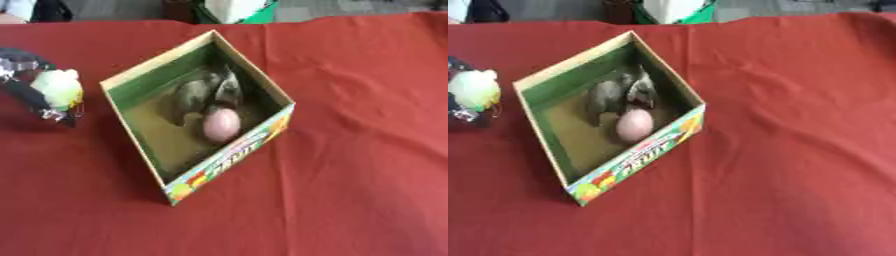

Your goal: Pick up objects on the table and place them in the box.

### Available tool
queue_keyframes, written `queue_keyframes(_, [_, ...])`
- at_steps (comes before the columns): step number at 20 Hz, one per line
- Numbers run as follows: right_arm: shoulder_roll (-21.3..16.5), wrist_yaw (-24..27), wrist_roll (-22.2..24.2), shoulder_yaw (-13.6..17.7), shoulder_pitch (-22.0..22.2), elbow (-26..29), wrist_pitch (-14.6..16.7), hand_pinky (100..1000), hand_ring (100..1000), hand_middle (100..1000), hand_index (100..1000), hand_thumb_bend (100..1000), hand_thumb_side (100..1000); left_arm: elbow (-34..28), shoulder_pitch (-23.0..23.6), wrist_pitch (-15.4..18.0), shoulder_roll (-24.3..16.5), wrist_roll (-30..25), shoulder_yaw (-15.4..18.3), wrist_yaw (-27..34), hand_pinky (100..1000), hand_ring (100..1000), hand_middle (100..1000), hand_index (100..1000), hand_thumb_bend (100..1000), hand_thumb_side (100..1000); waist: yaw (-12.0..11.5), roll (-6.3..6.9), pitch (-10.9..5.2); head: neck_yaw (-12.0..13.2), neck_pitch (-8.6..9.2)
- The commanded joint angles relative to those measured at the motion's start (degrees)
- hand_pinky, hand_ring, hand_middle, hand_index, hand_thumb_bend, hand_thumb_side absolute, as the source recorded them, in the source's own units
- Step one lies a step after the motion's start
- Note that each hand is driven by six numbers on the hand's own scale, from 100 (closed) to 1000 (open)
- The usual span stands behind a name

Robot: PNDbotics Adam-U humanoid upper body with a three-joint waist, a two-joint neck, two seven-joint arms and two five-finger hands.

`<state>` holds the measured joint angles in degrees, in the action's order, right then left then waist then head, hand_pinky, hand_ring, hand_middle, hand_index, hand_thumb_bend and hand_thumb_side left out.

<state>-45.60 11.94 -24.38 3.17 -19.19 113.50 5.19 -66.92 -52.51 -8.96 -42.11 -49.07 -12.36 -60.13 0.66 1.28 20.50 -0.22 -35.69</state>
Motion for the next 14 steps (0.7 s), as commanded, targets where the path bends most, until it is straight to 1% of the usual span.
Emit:
queue_keyframes(1, [-1.11,0.33,0.22,0.74,-0.58,1.09,-0.18,676,821,783,841,100,1000,0.58,-1.13,-0.7,-1.11,0.85,1.47,-2.19,836,936,985,1000,813,605,0.04,-0.18,-0.96,0.2,0.86])
queue_keyframes(4, [-1.05,0.47,0.44,0.7,-0.53,1.09,-0.34,676,819,782,841,100,1000,1.35,-1.23,-1.57,-0.9,1.65,2.25,-3.8,831,931,978,1000,793,621,0.03,-0.22,-0.82,0.21,1.04])
queue_keyframes(6, [-1.02,0.49,0.54,0.71,-0.47,1.09,-0.51,675,820,783,842,100,1000,1.94,-1.28,-2.02,-0.65,2.09,2.66,-3.4,824,924,968,1000,779,632,0.01,-0.22,-0.72,0.26,1.13])
queue_keyframes(10, [-0.9,0.49,0.58,0.75,-0.43,1.09,-0.68,675,820,784,842,100,1000,2.83,-1.37,-2.99,-0.4,3.45,2.97,-2.43,808,909,942,1000,706,667,0.1,-0.22,-0.5,0.44,1.32])
queue_keyframes(11, [-0.88,0.49,0.56,0.76,-0.43,1.09,-0.68,675,820,784,841,100,1000,3.01,-1.38,-3.24,-0.33,3.94,3.03,-2.29,797,900,924,1000,663,675,0.14,-0.23,-0.45,0.48,1.36])
queue_keyframes(12, [-0.86,0.5,0.54,0.77,-0.43,1.09,-0.66,675,819,783,841,100,1000,3.16,-1.38,-3.44,-0.28,4.47,3.06,-2.19,793,897,919,1000,650,677,0.18,-0.23,-0.41,0.51,1.39])
queue_keyframes(13, [-0.84,0.5,0.53,0.78,-0.42,1.09,-0.65,675,819,783,841,100,1000,3.24,-1.39,-3.65,-0.29,5.16,3.08,-2.22,775,881,898,1000,552,675,0.21,-0.23,-0.36,0.52,1.44])
queue_keyframes(14, [-0.81,0.51,0.52,0.79,-0.41,1.09,-0.64,675,819,783,841,100,1000,3.32,-1.37,-3.84,-0.28,5.92,3.08,-2.35,770,878,895,1000,533,671,0.25,-0.23,-0.31,0.53,1.48])
